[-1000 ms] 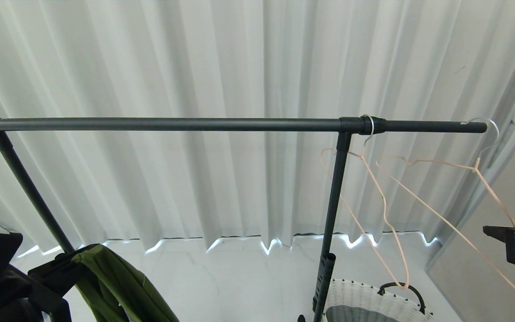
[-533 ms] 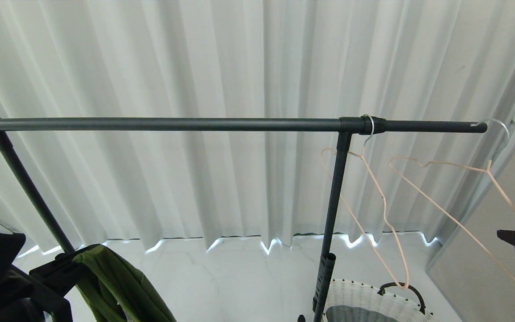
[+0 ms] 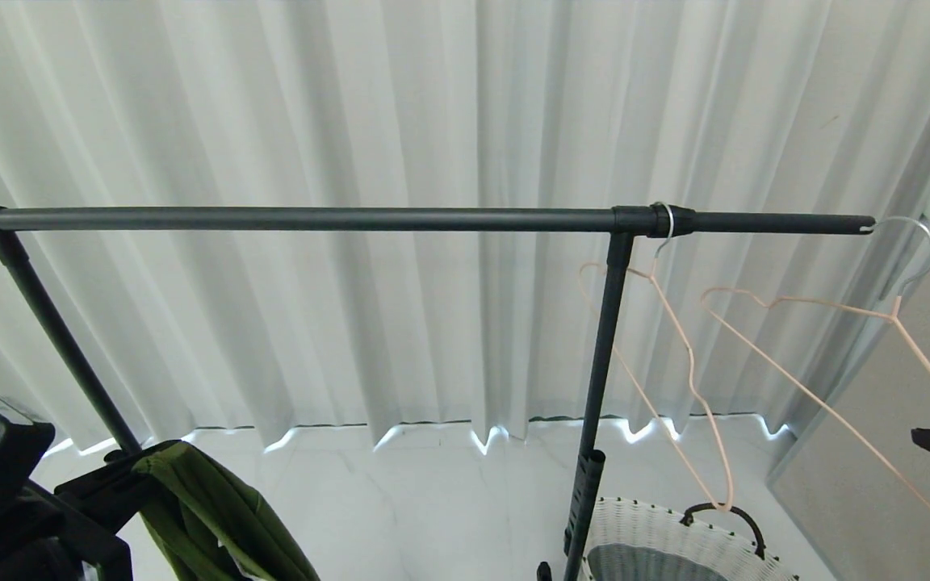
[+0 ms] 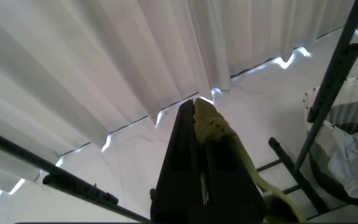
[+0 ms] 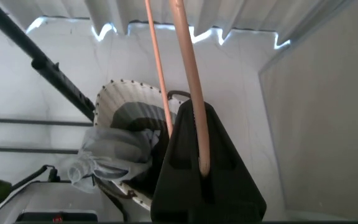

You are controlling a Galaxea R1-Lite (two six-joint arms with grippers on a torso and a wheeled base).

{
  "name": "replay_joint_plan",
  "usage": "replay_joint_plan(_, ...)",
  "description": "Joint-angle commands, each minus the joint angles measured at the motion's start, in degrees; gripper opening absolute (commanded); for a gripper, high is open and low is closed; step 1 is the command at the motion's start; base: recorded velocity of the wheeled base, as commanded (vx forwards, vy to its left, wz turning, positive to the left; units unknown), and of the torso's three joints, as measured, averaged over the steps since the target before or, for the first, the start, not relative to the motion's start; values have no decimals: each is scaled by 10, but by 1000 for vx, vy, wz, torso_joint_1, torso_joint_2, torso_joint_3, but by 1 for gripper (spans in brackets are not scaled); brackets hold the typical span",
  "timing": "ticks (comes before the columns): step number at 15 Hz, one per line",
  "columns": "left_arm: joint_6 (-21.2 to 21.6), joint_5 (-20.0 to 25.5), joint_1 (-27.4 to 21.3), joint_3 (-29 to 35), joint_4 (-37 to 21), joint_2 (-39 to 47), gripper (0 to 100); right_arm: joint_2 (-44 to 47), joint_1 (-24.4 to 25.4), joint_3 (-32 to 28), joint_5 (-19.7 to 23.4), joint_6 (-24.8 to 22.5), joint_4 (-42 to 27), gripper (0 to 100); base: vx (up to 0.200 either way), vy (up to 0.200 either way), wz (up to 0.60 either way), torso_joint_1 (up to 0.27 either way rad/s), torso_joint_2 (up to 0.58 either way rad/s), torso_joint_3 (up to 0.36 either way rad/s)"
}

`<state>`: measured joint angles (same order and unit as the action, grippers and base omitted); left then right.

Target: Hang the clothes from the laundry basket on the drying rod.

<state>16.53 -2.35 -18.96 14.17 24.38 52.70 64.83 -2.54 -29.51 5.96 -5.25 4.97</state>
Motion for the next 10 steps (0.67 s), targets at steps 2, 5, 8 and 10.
replay_joint_plan(2, 0, 0, 1, -1, 1, 0, 0, -1, 0, 0, 0, 0, 0, 0, -200, 0, 0, 2, 2, 7)
replay_joint_plan(5, -1, 1, 1, -1, 1, 1, 0, -1, 1, 1, 1, 0, 0, 0, -67, 0, 0, -4, -1, -1)
replay_joint_plan(8, -1, 1, 1, -2, 1, 1, 0, -1, 1, 0, 1, 1, 0, 0, 0, 0, 0, 0, 0, 0)
replay_joint_plan(10, 1, 1, 1, -1, 1, 1, 0, -1, 1, 0, 2, 0, 1, 0, 0, 0, 0, 0, 0, 0)
